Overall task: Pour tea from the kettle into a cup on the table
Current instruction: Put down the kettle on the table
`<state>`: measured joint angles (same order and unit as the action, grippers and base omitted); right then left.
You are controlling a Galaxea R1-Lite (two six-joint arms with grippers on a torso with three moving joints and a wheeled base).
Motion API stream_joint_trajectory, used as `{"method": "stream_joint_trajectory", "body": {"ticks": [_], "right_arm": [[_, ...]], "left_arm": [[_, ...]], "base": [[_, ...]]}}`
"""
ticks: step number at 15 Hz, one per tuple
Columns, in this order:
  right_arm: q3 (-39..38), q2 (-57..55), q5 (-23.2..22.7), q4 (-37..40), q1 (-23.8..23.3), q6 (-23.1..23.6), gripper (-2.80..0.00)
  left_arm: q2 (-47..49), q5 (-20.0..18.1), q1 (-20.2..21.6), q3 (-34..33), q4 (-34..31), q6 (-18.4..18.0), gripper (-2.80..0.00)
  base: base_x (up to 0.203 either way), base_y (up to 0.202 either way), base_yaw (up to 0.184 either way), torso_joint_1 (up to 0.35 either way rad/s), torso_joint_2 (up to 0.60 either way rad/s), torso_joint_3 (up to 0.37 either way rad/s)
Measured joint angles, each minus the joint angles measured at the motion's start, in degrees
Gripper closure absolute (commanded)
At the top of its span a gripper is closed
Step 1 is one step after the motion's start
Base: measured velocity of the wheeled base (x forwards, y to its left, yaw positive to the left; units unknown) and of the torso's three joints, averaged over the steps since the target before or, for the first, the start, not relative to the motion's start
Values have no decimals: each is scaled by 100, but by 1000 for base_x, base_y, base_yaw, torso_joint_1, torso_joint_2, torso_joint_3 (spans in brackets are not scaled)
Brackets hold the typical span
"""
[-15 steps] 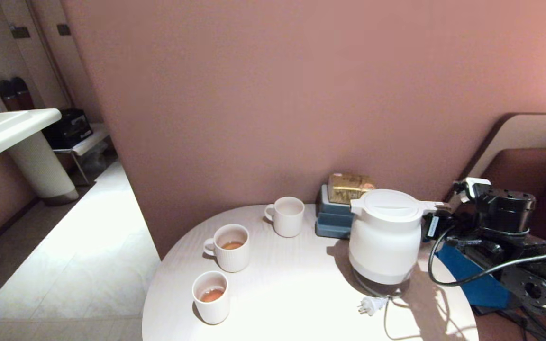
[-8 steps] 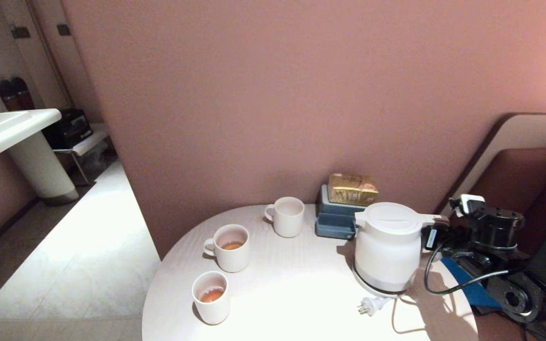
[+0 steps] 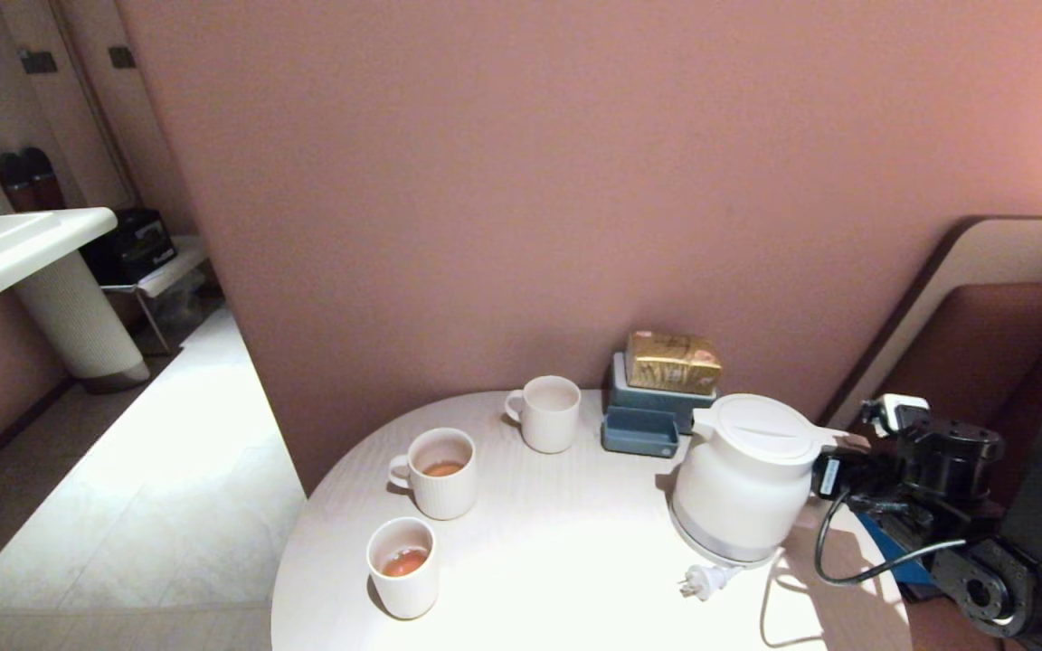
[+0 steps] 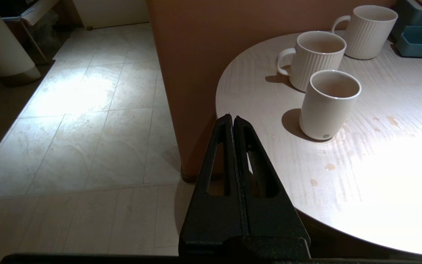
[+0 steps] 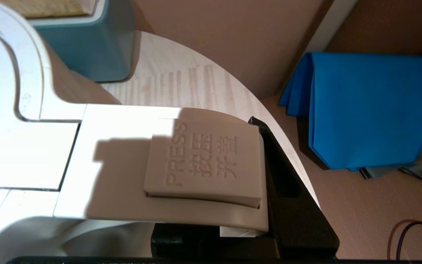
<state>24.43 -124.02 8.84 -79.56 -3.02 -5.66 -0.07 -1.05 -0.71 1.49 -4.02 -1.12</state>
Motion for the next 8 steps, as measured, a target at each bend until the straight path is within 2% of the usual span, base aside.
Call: {"method": "stream_joint_trajectory", "body": {"ticks": [2, 8], "right_arm": [[-110, -85, -12, -331, 0, 150, 0], [-152, -142, -9, -394, -2, 249, 0]], "left_arm": [[0, -2, 0, 0, 0, -2, 0], [0, 0, 0, 0, 0, -2, 0]], "base": [[0, 0, 0, 0, 0, 0], [0, 0, 0, 0, 0, 0]]}}
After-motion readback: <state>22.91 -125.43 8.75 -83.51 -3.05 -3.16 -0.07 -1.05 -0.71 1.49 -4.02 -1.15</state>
